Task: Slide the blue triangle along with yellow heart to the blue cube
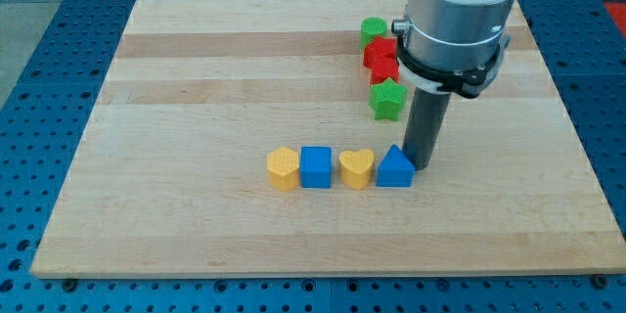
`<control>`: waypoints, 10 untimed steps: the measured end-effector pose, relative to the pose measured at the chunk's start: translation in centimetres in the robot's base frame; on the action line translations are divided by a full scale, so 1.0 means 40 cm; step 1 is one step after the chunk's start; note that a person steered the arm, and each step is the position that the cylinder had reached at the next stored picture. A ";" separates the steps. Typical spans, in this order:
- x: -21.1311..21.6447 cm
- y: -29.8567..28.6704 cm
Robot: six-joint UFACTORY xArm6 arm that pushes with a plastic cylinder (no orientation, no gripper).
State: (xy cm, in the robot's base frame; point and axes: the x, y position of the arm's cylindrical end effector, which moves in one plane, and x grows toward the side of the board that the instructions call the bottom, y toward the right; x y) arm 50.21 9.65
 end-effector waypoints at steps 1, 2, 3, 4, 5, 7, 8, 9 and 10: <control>0.000 -0.023; 0.000 -0.024; -0.001 -0.024; -0.010 0.011; -0.006 0.079; 0.083 0.110; 0.086 0.098; 0.086 0.080; 0.086 0.060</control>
State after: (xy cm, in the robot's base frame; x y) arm 53.66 12.05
